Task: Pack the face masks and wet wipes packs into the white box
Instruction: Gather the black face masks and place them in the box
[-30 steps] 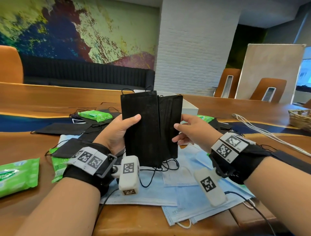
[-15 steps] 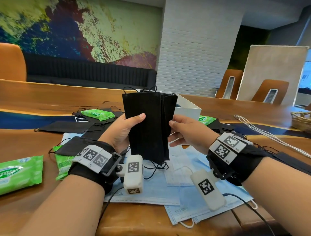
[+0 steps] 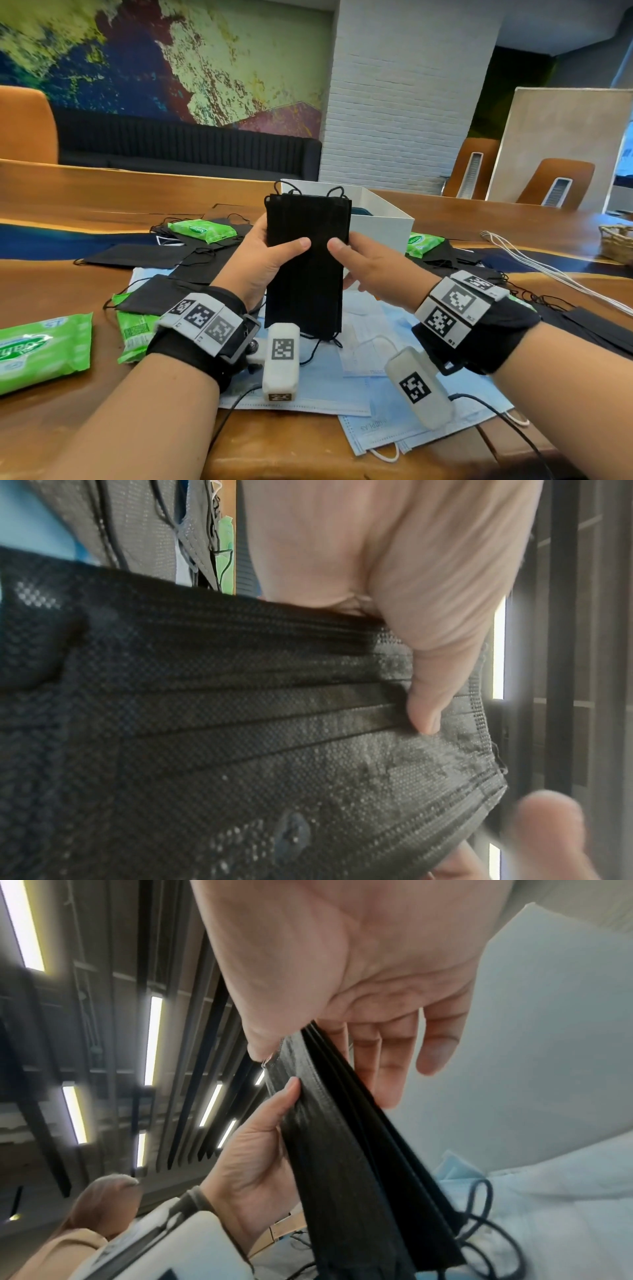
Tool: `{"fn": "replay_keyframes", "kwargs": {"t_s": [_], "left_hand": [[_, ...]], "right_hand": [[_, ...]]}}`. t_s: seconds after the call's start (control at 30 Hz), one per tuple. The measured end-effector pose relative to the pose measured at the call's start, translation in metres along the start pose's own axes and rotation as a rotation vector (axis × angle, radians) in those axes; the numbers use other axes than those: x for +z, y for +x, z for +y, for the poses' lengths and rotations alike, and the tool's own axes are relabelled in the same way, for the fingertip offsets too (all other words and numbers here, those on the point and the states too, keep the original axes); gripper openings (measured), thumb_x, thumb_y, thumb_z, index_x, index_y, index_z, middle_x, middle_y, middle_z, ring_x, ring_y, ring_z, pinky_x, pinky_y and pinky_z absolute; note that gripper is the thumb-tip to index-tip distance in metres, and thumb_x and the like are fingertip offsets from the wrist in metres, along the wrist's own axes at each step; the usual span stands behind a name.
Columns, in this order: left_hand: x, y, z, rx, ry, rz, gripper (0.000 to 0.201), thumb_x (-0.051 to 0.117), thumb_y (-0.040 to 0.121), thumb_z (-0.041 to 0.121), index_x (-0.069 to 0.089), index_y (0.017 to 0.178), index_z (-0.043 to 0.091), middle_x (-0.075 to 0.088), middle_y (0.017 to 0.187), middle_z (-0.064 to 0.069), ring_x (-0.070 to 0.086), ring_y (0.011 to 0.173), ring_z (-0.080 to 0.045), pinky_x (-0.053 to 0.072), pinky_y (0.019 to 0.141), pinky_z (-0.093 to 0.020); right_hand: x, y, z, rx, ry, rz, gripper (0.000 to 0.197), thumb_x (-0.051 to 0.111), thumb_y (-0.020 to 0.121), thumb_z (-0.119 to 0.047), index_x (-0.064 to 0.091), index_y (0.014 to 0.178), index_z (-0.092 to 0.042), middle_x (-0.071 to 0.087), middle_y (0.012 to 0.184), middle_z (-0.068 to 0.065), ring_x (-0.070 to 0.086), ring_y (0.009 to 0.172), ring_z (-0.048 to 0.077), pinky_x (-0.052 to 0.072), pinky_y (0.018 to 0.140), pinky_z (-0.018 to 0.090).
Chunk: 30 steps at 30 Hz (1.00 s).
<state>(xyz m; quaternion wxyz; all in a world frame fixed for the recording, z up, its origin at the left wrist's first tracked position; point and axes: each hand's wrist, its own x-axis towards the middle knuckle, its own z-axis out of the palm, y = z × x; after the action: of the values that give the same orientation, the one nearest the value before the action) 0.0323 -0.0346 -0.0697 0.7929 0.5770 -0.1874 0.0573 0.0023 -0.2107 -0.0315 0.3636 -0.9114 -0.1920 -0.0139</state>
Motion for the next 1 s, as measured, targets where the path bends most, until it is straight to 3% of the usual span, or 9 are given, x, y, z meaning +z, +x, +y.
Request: {"fn": "replay_keyframes", "kwargs": {"t_s": [0.13, 0.2, 0.3, 0.4, 0.5, 0.67, 0.73, 0.87, 1.0], "left_hand": [[-0.003, 0.001, -0.001, 0.011, 0.016, 0.026, 0.075, 0.073, 0.066, 0.010, 0.035, 0.129, 0.028, 0.063, 0.110, -0.003, 0.063, 0.108, -0.023, 0.053, 0.087, -0.042], [-0.005, 0.002, -0.002, -0.007, 0.009, 0.008, 0.086, 0.076, 0.067, 0.008, 0.029, 0.134, 0.033, 0.067, 0.106, 0.001, 0.065, 0.105, -0.022, 0.052, 0.089, -0.044], [-0.005, 0.002, -0.002, -0.058, 0.003, -0.059, 0.067, 0.074, 0.071, 0.012, 0.045, 0.129, 0.026, 0.072, 0.105, 0.000, 0.066, 0.106, -0.023, 0.053, 0.088, -0.043], [-0.005, 0.000, 0.000, -0.101, 0.000, -0.086, 0.052, 0.076, 0.067, 0.020, 0.058, 0.115, 0.018, 0.070, 0.110, -0.006, 0.065, 0.108, -0.026, 0.053, 0.085, -0.042], [-0.008, 0.001, 0.002, -0.123, 0.057, -0.127, 0.076, 0.078, 0.061, 0.031, 0.053, 0.128, 0.009, 0.065, 0.121, -0.014, 0.061, 0.115, -0.031, 0.050, 0.091, -0.047], [-0.006, -0.001, 0.000, -0.179, 0.210, -0.253, 0.068, 0.077, 0.062, 0.037, 0.057, 0.125, 0.022, 0.067, 0.119, -0.005, 0.060, 0.115, -0.025, 0.045, 0.099, -0.051], [-0.006, -0.001, -0.003, -0.197, 0.213, -0.261, 0.060, 0.077, 0.068, 0.030, 0.058, 0.125, 0.019, 0.067, 0.119, -0.008, 0.061, 0.114, -0.028, 0.046, 0.098, -0.051], [-0.005, -0.001, -0.005, -0.206, 0.226, -0.256, 0.050, 0.071, 0.073, 0.019, 0.062, 0.121, 0.016, 0.068, 0.116, -0.010, 0.062, 0.112, -0.028, 0.046, 0.100, -0.049], [-0.006, -0.003, -0.004, -0.194, 0.225, -0.258, 0.053, 0.070, 0.074, 0.016, 0.058, 0.125, 0.014, 0.068, 0.117, -0.008, 0.063, 0.112, -0.024, 0.046, 0.099, -0.045]], "right_hand": [[0.001, 0.005, 0.005, -0.030, -0.088, 0.040, 0.043, 0.049, 0.092, -0.046, 0.045, 0.131, -0.030, 0.058, 0.099, -0.011, 0.056, 0.084, 0.004, 0.043, 0.071, 0.014], [0.003, 0.006, 0.010, -0.025, -0.047, 0.031, 0.045, 0.051, 0.093, -0.042, 0.042, 0.135, -0.028, 0.058, 0.111, -0.011, 0.056, 0.098, 0.008, 0.044, 0.081, 0.016], [0.008, 0.004, 0.014, -0.024, -0.032, -0.040, 0.057, 0.051, 0.094, -0.038, 0.028, 0.145, -0.028, 0.047, 0.128, -0.015, 0.045, 0.118, 0.004, 0.037, 0.096, 0.019], [0.011, 0.004, 0.017, -0.022, 0.032, -0.075, 0.063, 0.055, 0.092, -0.037, 0.023, 0.146, -0.028, 0.045, 0.125, -0.018, 0.043, 0.112, -0.002, 0.036, 0.084, 0.005], [0.011, 0.009, 0.018, -0.031, 0.096, -0.026, 0.056, 0.058, 0.089, -0.040, 0.035, 0.139, -0.031, 0.056, 0.120, -0.013, 0.054, 0.100, 0.003, 0.046, 0.079, 0.015], [0.011, 0.011, 0.014, -0.060, 0.040, -0.054, 0.048, 0.059, 0.088, -0.040, 0.042, 0.132, -0.032, 0.053, 0.090, -0.023, 0.054, 0.072, -0.003, 0.043, 0.058, 0.009], [0.012, 0.011, 0.014, -0.063, 0.013, -0.080, 0.050, 0.061, 0.088, -0.039, 0.044, 0.134, -0.029, 0.053, 0.091, -0.023, 0.053, 0.076, -0.003, 0.041, 0.059, 0.008], [0.015, 0.014, 0.014, -0.095, 0.000, -0.094, 0.049, 0.064, 0.087, -0.029, 0.046, 0.133, -0.025, 0.056, 0.107, -0.009, 0.054, 0.099, 0.006, 0.047, 0.084, 0.016], [0.003, 0.009, 0.008, -0.112, 0.088, -0.082, 0.049, 0.068, 0.083, -0.032, 0.040, 0.123, -0.039, 0.055, 0.104, -0.023, 0.054, 0.095, -0.006, 0.045, 0.066, 0.003]]}}
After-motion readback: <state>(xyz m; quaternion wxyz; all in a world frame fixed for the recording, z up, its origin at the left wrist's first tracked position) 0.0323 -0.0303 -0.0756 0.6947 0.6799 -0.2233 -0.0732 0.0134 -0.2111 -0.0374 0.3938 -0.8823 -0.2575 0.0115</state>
